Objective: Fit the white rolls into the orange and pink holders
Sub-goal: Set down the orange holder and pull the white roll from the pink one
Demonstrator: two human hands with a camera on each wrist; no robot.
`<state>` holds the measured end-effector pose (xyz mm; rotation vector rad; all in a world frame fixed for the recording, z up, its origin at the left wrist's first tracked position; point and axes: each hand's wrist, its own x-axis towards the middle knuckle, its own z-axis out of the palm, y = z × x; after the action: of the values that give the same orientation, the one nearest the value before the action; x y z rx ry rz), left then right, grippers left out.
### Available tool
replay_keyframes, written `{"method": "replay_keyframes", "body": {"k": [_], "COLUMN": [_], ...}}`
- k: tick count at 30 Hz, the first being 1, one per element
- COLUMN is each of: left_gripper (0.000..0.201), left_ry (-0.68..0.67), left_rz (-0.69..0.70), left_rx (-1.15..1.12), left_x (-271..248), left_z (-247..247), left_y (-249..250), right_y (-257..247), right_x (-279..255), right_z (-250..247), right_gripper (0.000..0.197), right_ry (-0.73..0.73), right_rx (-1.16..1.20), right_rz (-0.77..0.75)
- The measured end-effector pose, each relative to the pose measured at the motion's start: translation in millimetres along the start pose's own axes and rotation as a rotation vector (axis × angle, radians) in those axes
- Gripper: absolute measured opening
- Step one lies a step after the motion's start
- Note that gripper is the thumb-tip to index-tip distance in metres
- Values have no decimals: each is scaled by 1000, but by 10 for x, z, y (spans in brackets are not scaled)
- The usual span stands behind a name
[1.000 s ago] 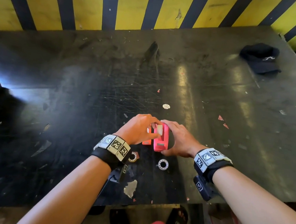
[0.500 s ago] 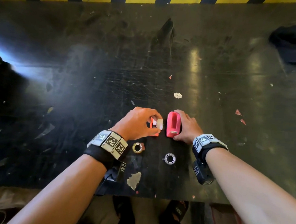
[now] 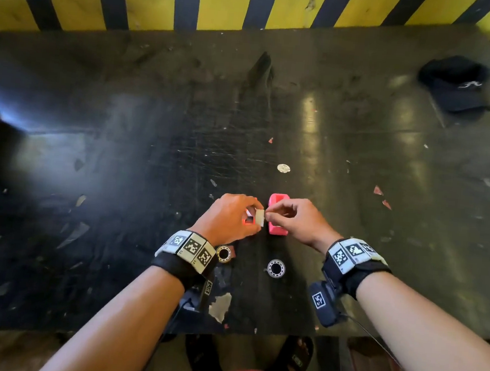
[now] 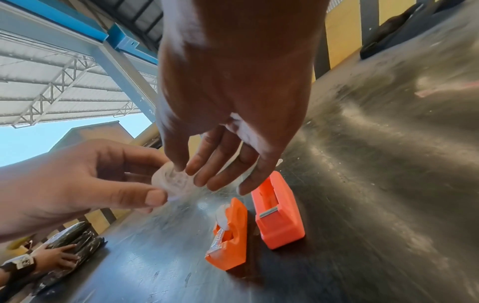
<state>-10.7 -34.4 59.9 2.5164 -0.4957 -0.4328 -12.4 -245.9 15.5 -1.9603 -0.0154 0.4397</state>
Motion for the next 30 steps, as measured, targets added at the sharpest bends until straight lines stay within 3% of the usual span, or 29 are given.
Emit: {"method": "replay_keyframes", "body": {"k": [13,17,23,30], "left_gripper": [35,29,28,40], "left_ry": [18,-32,-281,-220], "left_rz": [-4,-110,-179,-216], "left_rx": [19,14,213,352], "left_x": [-75,-100,-310,-466], "left_z": [47,140,712,1194], "left_y": [147,89,22,2], "right_y": [23,69,201,317], "right_x": [-117,-151,-229,-312], "right_z": [-48,-93,-182,-222], "right_gripper": [12,12,12,17], "right_ry": [-13,-34,-39,-55], "right_rx": [13,-20,-18,-35], "right_rz": [74,117,190,190]}}
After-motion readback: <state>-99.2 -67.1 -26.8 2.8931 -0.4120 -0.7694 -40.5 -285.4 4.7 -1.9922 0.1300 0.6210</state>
